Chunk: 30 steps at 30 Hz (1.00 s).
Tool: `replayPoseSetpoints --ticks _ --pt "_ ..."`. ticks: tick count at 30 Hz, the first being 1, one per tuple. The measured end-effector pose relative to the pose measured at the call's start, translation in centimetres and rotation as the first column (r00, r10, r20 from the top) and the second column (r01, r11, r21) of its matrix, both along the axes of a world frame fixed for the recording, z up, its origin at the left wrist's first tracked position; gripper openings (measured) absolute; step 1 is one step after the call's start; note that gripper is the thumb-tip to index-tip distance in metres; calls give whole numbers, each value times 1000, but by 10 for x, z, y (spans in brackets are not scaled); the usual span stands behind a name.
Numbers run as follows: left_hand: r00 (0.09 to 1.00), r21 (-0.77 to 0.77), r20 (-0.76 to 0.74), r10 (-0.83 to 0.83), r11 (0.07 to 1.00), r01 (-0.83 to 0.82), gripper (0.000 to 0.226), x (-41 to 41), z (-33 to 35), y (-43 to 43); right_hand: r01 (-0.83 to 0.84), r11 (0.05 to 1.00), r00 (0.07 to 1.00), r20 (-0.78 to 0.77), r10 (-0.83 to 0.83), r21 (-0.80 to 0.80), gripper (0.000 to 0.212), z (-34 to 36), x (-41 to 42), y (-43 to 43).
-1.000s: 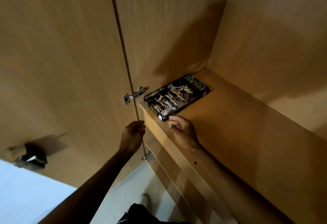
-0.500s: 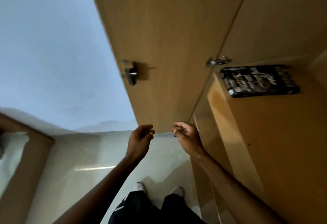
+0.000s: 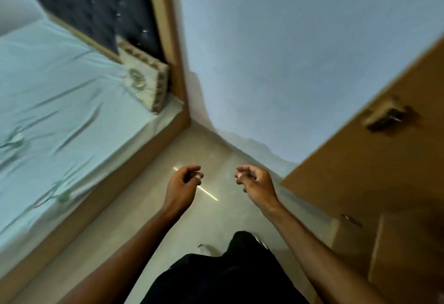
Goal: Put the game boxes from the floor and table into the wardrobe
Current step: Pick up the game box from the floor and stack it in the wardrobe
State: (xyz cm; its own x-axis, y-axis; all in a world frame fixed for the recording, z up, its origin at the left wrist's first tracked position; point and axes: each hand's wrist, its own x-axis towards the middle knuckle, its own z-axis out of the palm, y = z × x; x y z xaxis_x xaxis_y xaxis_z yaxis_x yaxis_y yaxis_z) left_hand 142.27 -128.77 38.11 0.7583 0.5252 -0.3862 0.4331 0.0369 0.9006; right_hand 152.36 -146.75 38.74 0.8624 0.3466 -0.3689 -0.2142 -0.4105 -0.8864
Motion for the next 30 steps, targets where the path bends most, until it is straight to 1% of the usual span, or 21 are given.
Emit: replayPoseSetpoints --ticks 3,6,9,11,12,13,14,16,19,21,23,25,29,30 --pt "979 -3 11 203 979 -203 33 -46 2 60 -205 979 979 -21 205 1 17 -4 -17 85" --pt "912 -11 4 410 912 -410 32 -97 0 115 -408 913 913 -27 408 0 14 -8 -38 171" --pt "798 -13 3 602 798 -602 31 -155 -4 172 -597 802 802 -22 597 5 14 -11 -73 267" --pt "726 -18 -5 687 726 -687 30 -184 -5 200 -682 731 731 -24 682 9 15 -12 -95 316" --pt "668 -15 -2 744 668 -744 29 -208 -6 223 -734 679 678 -36 734 16 16 -13 -114 354" --pt "646 -18 -2 764 645 -764 28 -220 -6 233 -759 652 651 -39 758 10 16 -14 -124 370" --pt "594 -12 1 805 594 -805 28 -243 -7 253 -805 594 593 -44 804 12 16 -17 -144 404" --pt "528 -11 -10 849 527 -850 26 -276 -8 276 -872 489 489 -46 871 0 18 -19 -171 446" --pt "333 -7 -31 943 333 -943 27 -349 -7 305 -963 268 269 -60 961 -22 22 -18 -241 516" --pt "216 7 -50 975 216 -976 26 -389 -6 314 -989 144 146 -52 988 -34 22 -16 -284 551" --pt "110 7 -65 992 111 -994 26 -422 -9 316 -998 41 41 -18 999 -42 22 -13 -324 579" --pt "-9 -2 -73 997 -9 -1000 24 -456 -13 319 -995 -83 -84 4 996 -58 22 -13 -371 607" --pt "-249 -6 -63 966 -250 -968 20 -532 -18 327 -952 -293 -295 14 955 -84 20 -13 -478 652" --pt "-287 -8 -53 957 -287 -958 20 -551 -19 330 -939 -331 -334 16 942 -93 20 -15 -503 659"
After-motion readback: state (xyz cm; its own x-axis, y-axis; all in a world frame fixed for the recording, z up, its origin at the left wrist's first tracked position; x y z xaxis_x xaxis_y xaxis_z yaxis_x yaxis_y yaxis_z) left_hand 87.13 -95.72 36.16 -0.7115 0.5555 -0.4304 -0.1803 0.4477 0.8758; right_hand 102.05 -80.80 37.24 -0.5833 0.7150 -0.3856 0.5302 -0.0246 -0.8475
